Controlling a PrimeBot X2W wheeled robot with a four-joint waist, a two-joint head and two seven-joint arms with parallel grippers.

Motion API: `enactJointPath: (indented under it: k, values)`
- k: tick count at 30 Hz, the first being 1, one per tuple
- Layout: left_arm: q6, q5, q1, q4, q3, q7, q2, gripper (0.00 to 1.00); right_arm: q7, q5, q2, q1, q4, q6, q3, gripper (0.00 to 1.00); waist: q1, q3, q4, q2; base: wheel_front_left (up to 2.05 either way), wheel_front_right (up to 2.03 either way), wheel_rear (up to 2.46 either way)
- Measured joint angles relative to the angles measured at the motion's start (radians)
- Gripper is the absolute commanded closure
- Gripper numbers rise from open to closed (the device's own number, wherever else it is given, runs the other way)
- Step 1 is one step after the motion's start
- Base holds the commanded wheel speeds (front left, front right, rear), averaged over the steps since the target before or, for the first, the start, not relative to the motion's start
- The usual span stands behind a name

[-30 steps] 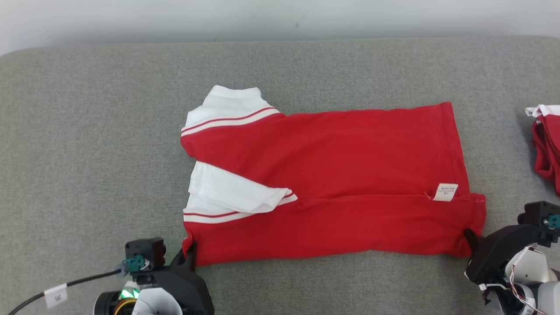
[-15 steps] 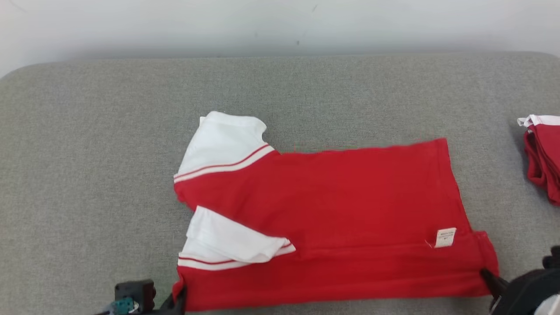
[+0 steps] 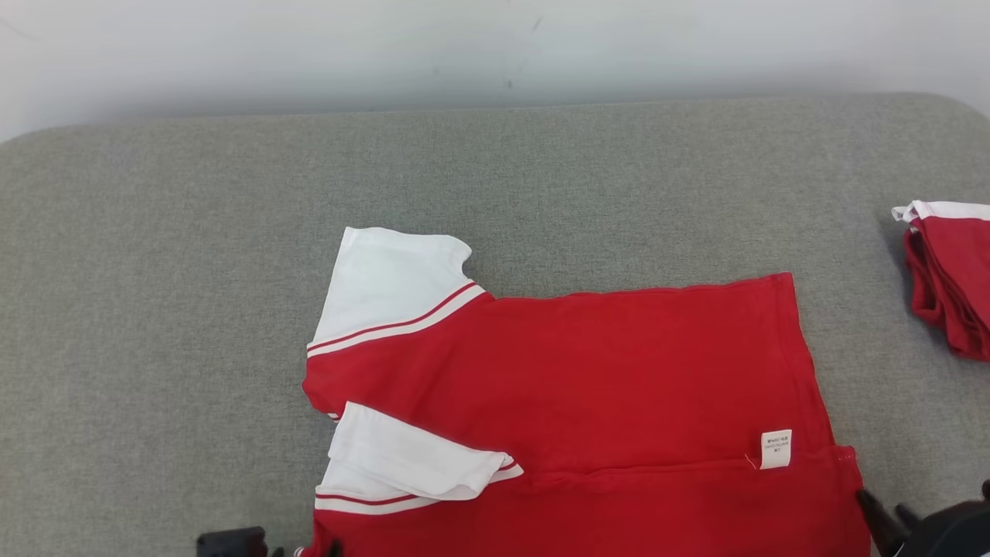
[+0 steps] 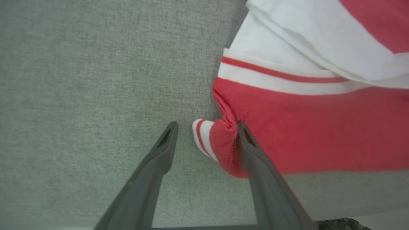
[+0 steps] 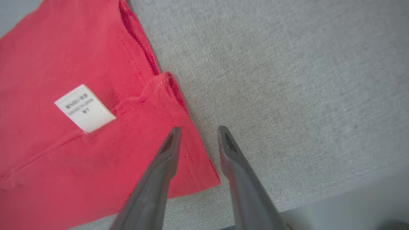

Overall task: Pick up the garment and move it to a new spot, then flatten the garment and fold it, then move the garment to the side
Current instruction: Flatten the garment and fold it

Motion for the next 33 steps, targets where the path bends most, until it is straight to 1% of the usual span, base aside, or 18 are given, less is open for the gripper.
enactJointPath:
  k: [3,6,8,11,14,16,18,24,27,30,33]
  values:
    - [0.018,0.000,-0.001,-0.019,0.021,-0.001,0.017,0.00,-0.036,-0.035,0.000,-0.035,-0.026,0.000,0.002,0.00,0.0000,-0.004,-0.004,0.0000,0.00,0.00,0.00]
    - [0.040,0.000,-0.005,-0.049,0.052,-0.002,0.047,0.00,-0.045,-0.078,0.000,-0.068,-0.064,0.000,0.011,0.00,0.0000,-0.008,-0.008,0.0000,0.00,0.00,0.00]
    - [0.047,0.000,-0.007,-0.061,0.065,-0.009,0.056,0.00,-0.047,-0.095,0.000,-0.079,-0.079,0.000,0.013,0.00,0.0000,-0.009,-0.009,0.0000,0.00,0.00,0.00]
    - [0.036,0.012,-0.051,-0.093,0.095,-0.032,0.082,0.00,-0.047,-0.127,-0.003,-0.133,-0.104,0.000,0.027,0.00,0.0000,-0.007,-0.010,-0.0001,0.00,0.00,0.00]
    - [-0.006,0.035,-0.135,-0.080,0.101,-0.044,0.094,0.00,-0.032,-0.141,-0.011,-0.203,-0.086,0.000,0.056,0.00,0.0000,0.002,-0.010,-0.0001,0.00,0.00,0.00]
    - [-0.042,0.040,-0.199,-0.049,0.100,-0.044,0.085,0.00,-0.018,-0.141,-0.022,-0.258,-0.053,0.000,0.083,0.00,0.0000,0.011,-0.011,0.0000,0.00,0.00,0.00]
    - [-0.085,0.054,-0.277,-0.002,0.090,-0.037,0.070,0.00,-0.015,-0.146,-0.036,-0.322,-0.011,0.000,0.105,0.00,0.0000,0.024,-0.013,0.0000,0.00,0.00,0.00]
    - [-0.176,0.066,-0.488,0.170,0.069,0.009,0.011,0.00,0.002,-0.154,-0.066,-0.515,0.109,0.000,0.185,0.00,0.0002,0.080,-0.027,0.0001,0.00,0.00,0.00]
    - [-0.218,0.068,-0.591,0.258,0.060,0.036,-0.013,0.00,0.004,-0.155,-0.094,-0.604,0.151,0.000,0.216,0.00,0.0002,0.117,-0.034,0.0001,0.00,0.00,0.00]
    - [-0.250,0.072,-0.689,0.341,0.052,0.072,-0.033,0.00,0.012,-0.160,-0.122,-0.666,0.187,0.000,0.246,0.00,0.0002,0.155,-0.043,0.0001,0.00,0.00,0.00]
    - [-0.279,0.084,-0.767,0.420,0.038,0.105,-0.042,0.00,0.010,-0.156,-0.131,-0.715,0.216,0.000,0.268,0.00,0.0002,0.193,-0.053,0.0001,0.00,0.00,0.00]
